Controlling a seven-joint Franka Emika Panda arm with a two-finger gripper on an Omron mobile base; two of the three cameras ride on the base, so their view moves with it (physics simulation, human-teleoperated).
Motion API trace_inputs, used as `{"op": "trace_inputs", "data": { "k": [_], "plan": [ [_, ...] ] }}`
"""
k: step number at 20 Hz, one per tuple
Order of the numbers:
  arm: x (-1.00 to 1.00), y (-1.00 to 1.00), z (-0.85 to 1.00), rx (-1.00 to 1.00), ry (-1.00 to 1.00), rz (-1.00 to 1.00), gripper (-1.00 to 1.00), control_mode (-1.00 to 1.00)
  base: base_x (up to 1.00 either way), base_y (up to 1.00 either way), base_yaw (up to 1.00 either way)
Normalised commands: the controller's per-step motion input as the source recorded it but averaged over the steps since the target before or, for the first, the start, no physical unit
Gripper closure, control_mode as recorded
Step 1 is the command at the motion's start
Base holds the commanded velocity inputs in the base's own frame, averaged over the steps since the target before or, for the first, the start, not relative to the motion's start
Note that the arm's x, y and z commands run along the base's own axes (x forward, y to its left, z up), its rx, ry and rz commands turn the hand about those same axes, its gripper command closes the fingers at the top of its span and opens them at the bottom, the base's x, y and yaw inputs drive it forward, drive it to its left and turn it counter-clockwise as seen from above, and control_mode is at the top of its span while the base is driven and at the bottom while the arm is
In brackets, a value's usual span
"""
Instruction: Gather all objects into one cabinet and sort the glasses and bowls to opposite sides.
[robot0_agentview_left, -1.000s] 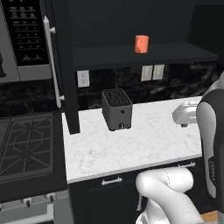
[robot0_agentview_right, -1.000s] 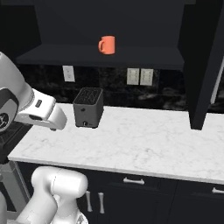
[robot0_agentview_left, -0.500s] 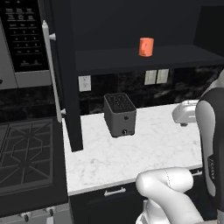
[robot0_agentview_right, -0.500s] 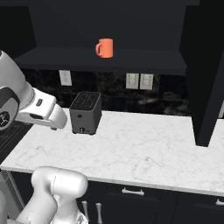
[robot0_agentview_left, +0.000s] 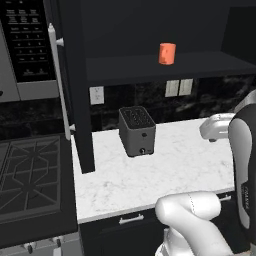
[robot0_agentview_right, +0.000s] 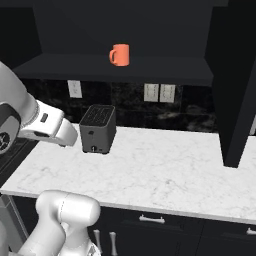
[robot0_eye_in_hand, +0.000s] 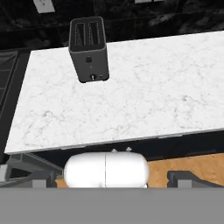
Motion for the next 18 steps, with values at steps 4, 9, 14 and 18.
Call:
{"op": "trace_inputs", "data": {
  "k": [4, 9, 14, 18],
  "plan": [
    [0.03, -0.02, 0.71, 0.00, -0.25, -0.04, -1.00, -1.00, 0.00, 0.00, 0.00],
    [0.36, 0.01, 0.44, 0.00, -0.25, -0.18, -1.00, -1.00, 0.00, 0.00, 0.00],
    [0.41, 0.02, 0.44, 0.00, -0.14, -0.20, -1.00, -1.00, 0.00, 0.00, 0.00],
    [0.55, 0.22, 0.26, 0.00, -0.06, -0.12, -1.00, -1.00, 0.00, 0.00, 0.00]
  ]
}}
